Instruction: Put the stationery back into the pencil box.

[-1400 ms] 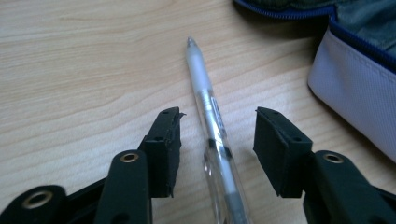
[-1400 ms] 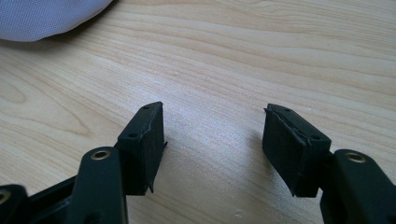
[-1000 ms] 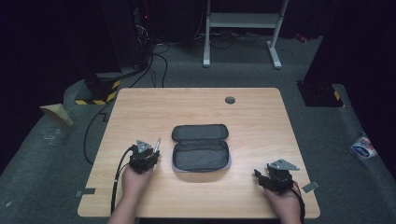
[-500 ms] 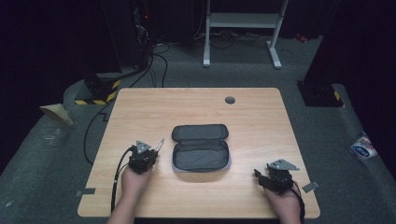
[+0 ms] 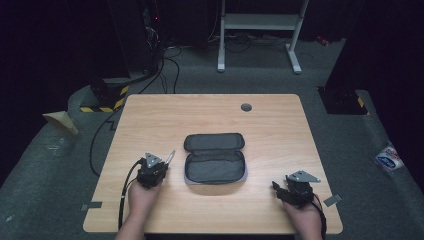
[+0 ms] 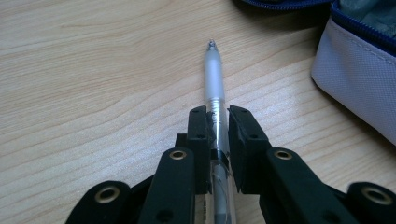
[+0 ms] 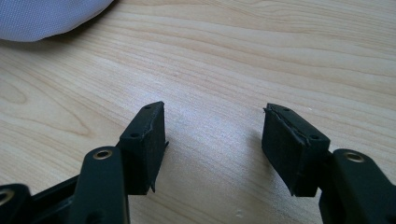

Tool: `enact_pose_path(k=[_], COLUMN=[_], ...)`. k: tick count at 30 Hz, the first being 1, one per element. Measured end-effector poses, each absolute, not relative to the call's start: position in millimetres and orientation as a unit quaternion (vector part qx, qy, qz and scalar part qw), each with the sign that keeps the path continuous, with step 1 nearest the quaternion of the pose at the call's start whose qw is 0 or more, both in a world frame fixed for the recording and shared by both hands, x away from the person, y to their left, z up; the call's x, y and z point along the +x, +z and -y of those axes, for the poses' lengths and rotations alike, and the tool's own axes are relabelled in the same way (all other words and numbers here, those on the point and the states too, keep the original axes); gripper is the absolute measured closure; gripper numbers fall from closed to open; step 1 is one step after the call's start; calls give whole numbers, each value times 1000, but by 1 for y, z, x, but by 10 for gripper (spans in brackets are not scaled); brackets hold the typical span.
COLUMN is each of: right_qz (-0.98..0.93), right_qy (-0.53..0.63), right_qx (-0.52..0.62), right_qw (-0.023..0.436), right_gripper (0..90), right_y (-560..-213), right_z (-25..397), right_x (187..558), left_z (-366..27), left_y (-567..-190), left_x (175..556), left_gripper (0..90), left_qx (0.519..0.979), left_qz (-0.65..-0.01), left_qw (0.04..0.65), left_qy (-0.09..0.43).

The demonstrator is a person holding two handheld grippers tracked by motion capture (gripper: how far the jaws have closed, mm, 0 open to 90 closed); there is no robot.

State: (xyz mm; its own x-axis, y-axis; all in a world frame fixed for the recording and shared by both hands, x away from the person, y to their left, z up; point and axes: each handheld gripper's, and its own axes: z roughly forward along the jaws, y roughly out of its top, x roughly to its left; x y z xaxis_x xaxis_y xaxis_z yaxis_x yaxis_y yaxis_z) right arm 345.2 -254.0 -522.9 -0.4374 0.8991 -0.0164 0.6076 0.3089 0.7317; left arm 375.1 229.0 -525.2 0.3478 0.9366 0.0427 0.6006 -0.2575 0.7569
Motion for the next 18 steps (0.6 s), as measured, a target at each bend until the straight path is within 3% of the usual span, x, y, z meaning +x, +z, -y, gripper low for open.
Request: enact_pose_path(k=[7, 18], right_qz=[-779, -779], right_qy=[334, 334], right_qx=[484, 484], right_qw=[219, 220], right_gripper=[396, 396], right_y=[-523, -523], right_z=[254, 254], right_x=[345, 345], left_z=[-228, -235], left_y=[-524, -519], left_x=[370, 364], left_gripper=[789, 789], left_qx=[756, 749], left_qz=[-494, -493], left_qw=[330, 359], left_qy=[274, 258])
